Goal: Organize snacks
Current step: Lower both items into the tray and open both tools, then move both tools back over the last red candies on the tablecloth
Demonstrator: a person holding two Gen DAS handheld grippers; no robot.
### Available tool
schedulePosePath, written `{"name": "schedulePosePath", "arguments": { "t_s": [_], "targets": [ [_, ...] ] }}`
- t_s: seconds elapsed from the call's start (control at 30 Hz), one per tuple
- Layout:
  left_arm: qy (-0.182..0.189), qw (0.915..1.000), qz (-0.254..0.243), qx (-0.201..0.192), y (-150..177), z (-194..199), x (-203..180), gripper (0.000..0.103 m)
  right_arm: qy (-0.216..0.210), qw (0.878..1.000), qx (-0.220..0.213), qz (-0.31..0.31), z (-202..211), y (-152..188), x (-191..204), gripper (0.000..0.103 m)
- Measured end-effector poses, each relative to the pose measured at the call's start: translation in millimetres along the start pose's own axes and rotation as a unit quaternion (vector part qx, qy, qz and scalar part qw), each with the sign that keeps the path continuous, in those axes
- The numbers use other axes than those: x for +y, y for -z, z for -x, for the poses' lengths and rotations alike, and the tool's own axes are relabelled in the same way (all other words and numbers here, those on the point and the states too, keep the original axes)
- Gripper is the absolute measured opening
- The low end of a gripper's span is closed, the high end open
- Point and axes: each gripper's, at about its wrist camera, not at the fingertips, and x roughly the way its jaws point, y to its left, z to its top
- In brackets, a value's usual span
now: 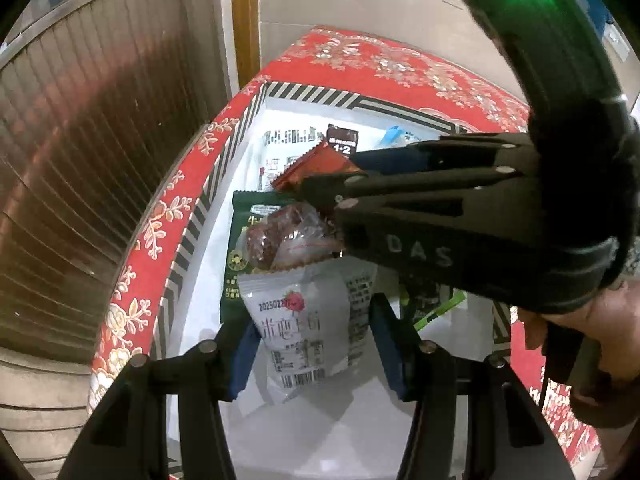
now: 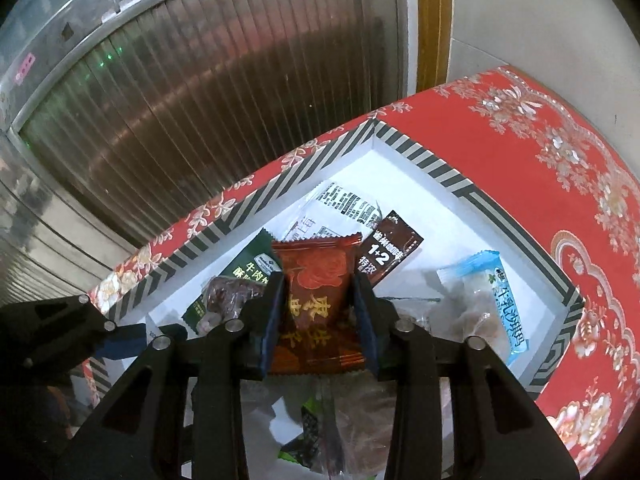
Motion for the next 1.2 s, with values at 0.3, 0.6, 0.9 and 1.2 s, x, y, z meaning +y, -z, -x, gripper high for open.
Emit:
{"name": "schedulePosePath", "arguments": {
  "t_s": [0.3,0.6,0.9,1.2],
  "targets": [
    [-0.003,1.0,-0.003,0.001,1,1,-4,0.071,-0.007,1.0,-0.031,-0.002,21,4,2,0.062],
    [-0.001,0.9998,-0.006,-0.018,-3,24,-5,0.085,-0.008,0.997,-0.073,-0.036,66,22,-11,0.062],
    [0.044,0.9958,-0.041,-0.069,-36,56,-44,0.094,0.039,0.985,-0.127,-0.111,143,86,-49,0.062],
    [0.17,0.9731,-0.151,-0.036,-64,35,-173,0.096,0.158,0.938,-0.156,-0.265,234,220,-103,0.062]
  ]
}}
